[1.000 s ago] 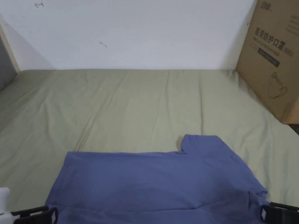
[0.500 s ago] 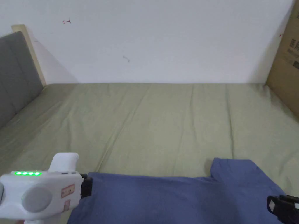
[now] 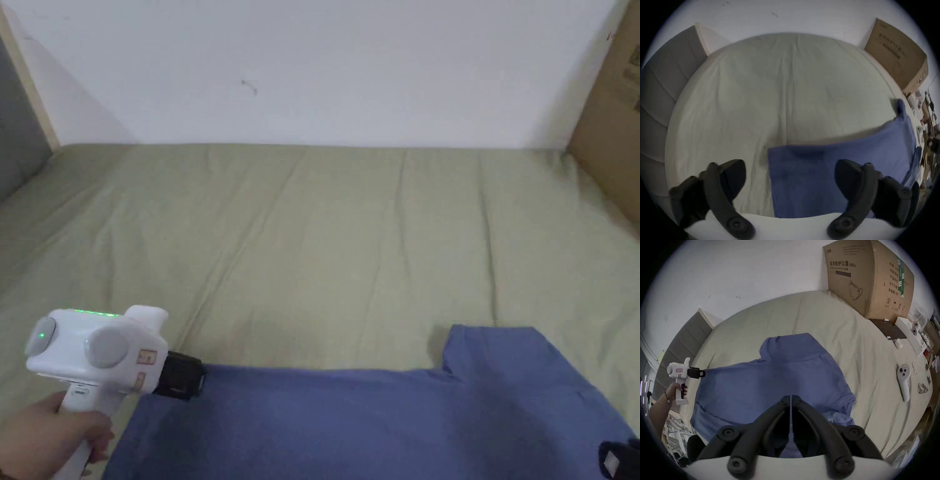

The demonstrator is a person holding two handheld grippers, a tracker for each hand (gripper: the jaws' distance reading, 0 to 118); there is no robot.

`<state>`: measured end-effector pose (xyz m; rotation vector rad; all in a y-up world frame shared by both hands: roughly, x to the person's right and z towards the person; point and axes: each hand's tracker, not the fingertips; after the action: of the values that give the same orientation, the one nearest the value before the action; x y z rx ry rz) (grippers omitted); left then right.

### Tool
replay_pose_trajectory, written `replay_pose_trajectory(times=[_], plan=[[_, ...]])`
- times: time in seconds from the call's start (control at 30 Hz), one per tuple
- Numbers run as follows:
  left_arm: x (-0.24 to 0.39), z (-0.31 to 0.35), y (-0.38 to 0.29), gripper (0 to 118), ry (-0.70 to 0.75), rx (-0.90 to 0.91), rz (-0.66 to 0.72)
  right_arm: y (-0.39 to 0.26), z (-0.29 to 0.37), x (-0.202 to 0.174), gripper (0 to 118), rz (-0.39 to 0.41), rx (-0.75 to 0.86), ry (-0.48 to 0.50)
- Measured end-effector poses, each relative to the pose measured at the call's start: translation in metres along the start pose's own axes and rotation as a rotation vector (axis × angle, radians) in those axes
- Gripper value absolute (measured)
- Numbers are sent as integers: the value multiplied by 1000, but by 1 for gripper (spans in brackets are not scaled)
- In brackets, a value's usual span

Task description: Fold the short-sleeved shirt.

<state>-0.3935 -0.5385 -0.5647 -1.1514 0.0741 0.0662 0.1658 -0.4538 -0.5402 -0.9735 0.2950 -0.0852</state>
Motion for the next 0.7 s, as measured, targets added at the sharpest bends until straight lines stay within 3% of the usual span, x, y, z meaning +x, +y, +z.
replay_pose_trajectory(times=[0.07,0.1,0.13,0.17,0.2,0.23,0.3,0.33,0.43,0.53,0.63,0.7], plan=[[-1,2,0,37,-27,1,13,14,-9,4,2,27,-7,5],[0,7,-3,30,-12,20,23,23,-13,6,2,42,-5,4],[-1,16,-5,12,-35,54,48,33,-18,7,2,53,2,1],[3,28,-6,3,-55,74,57,43,-24,9,2,59,7,-1],[4,38,-9,3,-86,112,68,55,-32,14,2,56,8,-1],[7,48,-12,3,-74,143,64,69,-42,18,10,49,8,0],[10,69,-14,3,-77,174,59,90,-62,26,92,23,19,-7],[11,79,-17,3,-84,189,61,102,-79,34,118,6,-4,-14],[14,103,-21,3,-108,218,56,124,-122,58,115,-47,-59,-55],[19,118,-29,3,-109,243,55,132,-166,77,113,-43,-146,-137],[18,126,-30,3,-112,248,69,128,-197,78,87,15,-256,-107],[16,128,-30,3,-123,242,88,121,-193,72,84,105,-244,-161]])
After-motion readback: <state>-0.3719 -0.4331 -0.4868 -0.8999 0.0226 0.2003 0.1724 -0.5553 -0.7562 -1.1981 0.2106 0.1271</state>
